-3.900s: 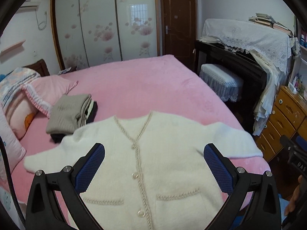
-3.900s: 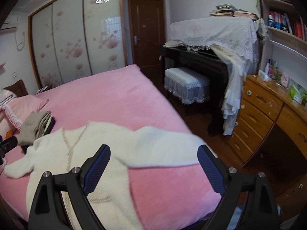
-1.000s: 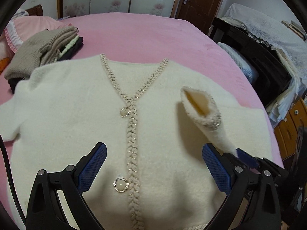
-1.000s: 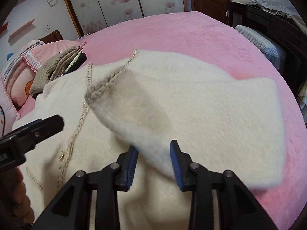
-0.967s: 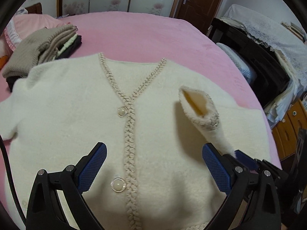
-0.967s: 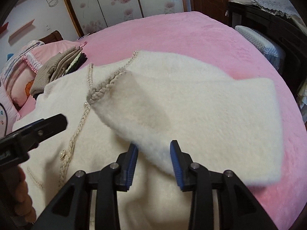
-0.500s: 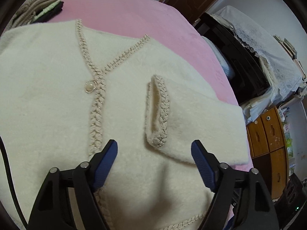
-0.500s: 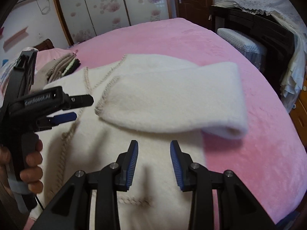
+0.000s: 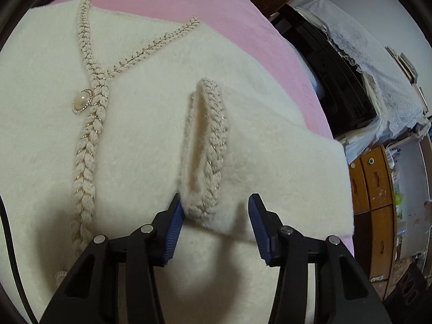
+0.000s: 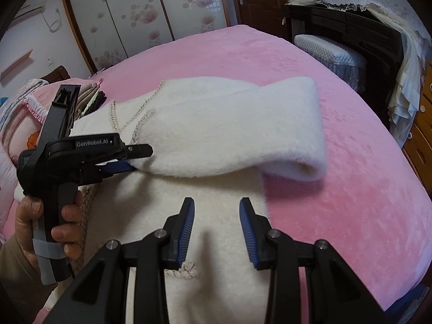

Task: Fold large clothes
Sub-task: 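Grasp the braided front edge of the cardigan with the left gripper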

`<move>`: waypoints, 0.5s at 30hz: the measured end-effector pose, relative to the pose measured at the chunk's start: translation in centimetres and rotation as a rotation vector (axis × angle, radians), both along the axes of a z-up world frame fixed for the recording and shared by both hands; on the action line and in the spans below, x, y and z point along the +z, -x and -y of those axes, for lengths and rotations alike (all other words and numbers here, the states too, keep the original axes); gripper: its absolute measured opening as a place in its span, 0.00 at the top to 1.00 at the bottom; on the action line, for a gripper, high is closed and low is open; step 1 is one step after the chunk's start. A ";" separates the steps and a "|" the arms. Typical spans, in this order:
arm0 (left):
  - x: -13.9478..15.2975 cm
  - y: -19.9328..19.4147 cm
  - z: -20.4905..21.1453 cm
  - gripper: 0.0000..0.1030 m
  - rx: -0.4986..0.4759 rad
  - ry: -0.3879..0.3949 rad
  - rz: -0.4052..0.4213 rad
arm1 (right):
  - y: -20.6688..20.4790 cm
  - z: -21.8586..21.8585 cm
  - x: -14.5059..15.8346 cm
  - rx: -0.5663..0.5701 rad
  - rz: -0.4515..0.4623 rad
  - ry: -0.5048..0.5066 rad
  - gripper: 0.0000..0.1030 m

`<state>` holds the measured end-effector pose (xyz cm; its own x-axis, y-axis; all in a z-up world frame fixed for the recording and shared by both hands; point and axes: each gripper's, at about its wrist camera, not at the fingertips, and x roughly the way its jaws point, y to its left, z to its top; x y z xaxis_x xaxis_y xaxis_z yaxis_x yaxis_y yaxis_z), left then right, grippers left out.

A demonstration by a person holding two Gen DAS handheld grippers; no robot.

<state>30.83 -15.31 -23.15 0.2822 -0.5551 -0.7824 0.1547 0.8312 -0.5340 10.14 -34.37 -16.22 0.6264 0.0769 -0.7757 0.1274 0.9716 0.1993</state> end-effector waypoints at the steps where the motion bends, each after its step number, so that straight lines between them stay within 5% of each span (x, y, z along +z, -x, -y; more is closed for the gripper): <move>1: -0.2 -0.4 0.1 0.55 0.011 -0.002 -0.003 | 0.0 0.0 0.0 -0.001 0.000 -0.001 0.66; 7: -0.9 -2.3 1.6 0.58 0.052 0.010 -0.035 | 0.3 0.6 -0.3 -0.011 -0.001 -0.007 0.66; 8: -0.7 -2.6 2.0 0.65 0.052 0.005 -0.039 | 0.3 0.7 -0.4 -0.014 -0.005 -0.006 0.66; 9: -0.5 -3.0 2.4 0.84 0.052 0.000 -0.048 | 0.3 0.8 -0.5 -0.018 -0.009 -0.005 0.66; 12: 1.1 -3.7 3.3 0.85 0.044 -0.018 -0.055 | 0.5 1.3 -0.6 -0.034 -0.011 -0.005 0.66; 15: 5.1 -3.6 4.8 0.86 0.000 -0.036 0.028 | 0.4 2.2 -1.0 -0.064 -0.022 -0.002 0.66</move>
<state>34.41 -20.14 -18.05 0.3041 -0.5265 -0.7939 0.1688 0.8500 -0.4990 9.71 -36.59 -17.19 0.6126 0.0391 -0.7894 0.1933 0.9610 0.1976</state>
